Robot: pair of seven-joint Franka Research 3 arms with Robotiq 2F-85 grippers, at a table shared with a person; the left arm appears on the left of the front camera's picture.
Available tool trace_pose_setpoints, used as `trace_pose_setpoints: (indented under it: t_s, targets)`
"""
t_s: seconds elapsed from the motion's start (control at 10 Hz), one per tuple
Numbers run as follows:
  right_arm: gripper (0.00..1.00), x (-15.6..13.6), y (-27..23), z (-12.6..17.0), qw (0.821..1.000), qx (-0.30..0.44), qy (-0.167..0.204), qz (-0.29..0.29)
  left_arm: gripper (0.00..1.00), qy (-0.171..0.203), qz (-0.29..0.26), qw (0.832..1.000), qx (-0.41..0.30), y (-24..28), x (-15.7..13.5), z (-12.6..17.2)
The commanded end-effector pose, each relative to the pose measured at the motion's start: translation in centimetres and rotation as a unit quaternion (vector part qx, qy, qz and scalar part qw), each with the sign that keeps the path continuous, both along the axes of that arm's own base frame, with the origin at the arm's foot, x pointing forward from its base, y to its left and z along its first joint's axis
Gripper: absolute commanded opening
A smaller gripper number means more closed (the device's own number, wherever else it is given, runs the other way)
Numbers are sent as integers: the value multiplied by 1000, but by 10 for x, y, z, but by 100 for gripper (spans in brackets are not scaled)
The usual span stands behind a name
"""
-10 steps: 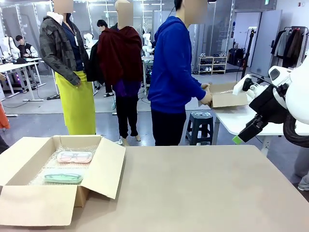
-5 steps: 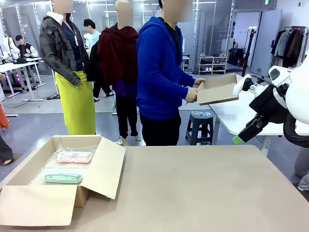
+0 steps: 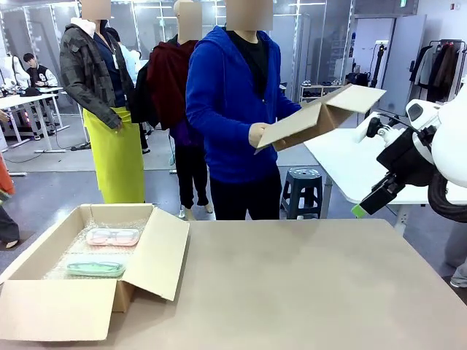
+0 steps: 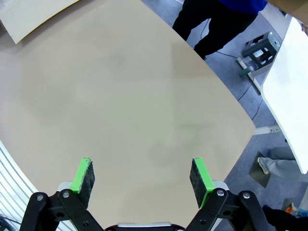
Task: Pack the glasses set securely to prepare it for shipping.
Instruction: Position the Package Box on the left side of the table.
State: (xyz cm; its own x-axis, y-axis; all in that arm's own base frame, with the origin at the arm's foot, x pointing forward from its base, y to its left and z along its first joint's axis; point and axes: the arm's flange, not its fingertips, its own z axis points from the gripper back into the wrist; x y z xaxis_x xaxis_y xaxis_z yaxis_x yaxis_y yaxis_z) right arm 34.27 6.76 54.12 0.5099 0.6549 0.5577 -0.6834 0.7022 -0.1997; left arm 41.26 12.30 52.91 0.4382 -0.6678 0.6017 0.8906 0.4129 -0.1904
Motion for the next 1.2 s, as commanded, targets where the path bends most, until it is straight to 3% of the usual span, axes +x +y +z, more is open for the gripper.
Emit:
trace_pose_setpoints:
  t_s: [0.0, 0.3, 0.5, 0.9, 1.1]
  targets:
    - [100, -2, 3, -1, 1000, -1, -2, -6, 96, -54, -18, 998, 28, -64, -33, -11]
    - [100, -2, 3, -1, 1000, -1, -2, -6, 96, -85, -60, 991, 84, -134, -53, -11]
    - [100, -2, 3, -1, 1000, -1, -2, -6, 96, -77, -74, 985, 134, -171, -49, -21]
    - [100, -2, 3, -1, 1000, -1, -2, -6, 96, -88, -46, 987, 125, -175, -32, -33]
    - [100, -2, 3, -1, 1000, -1, -2, -6, 96, -86, -70, 984, 139, -189, -40, -29]
